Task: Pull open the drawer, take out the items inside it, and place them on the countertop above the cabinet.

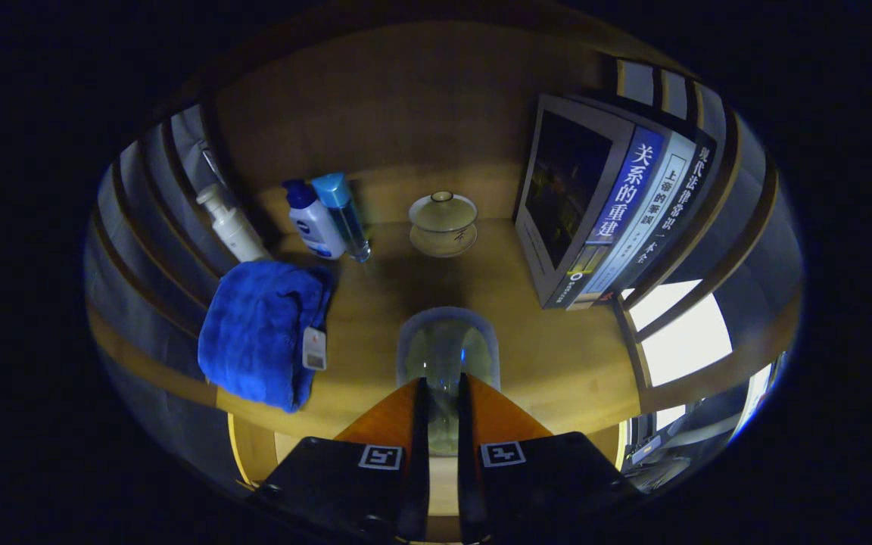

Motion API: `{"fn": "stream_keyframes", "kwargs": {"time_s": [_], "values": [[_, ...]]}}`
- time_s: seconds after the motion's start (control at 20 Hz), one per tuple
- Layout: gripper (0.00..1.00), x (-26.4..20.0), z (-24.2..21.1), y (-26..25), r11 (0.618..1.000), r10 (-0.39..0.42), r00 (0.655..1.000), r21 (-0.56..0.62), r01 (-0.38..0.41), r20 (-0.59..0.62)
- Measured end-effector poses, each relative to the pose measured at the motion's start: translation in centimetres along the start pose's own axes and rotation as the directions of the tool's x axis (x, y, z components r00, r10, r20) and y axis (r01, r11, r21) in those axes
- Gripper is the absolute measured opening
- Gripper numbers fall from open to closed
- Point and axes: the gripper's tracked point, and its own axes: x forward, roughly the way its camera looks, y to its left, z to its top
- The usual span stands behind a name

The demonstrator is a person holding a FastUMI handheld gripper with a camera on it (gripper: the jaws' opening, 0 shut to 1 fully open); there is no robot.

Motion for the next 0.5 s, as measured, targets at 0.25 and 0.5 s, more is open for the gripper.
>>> {"fn": "stream_keyframes", "kwargs": {"time_s": [0.25, 0.5], "values": [[0.24, 2.0, 0.6, 0.1, 1.0, 0.003, 1.0, 0.018, -0.003, -0.007], [0.33, 2.0, 0.4, 0.7, 1.0, 0.007, 1.0, 0.007, -0.008, 0.023]]}}
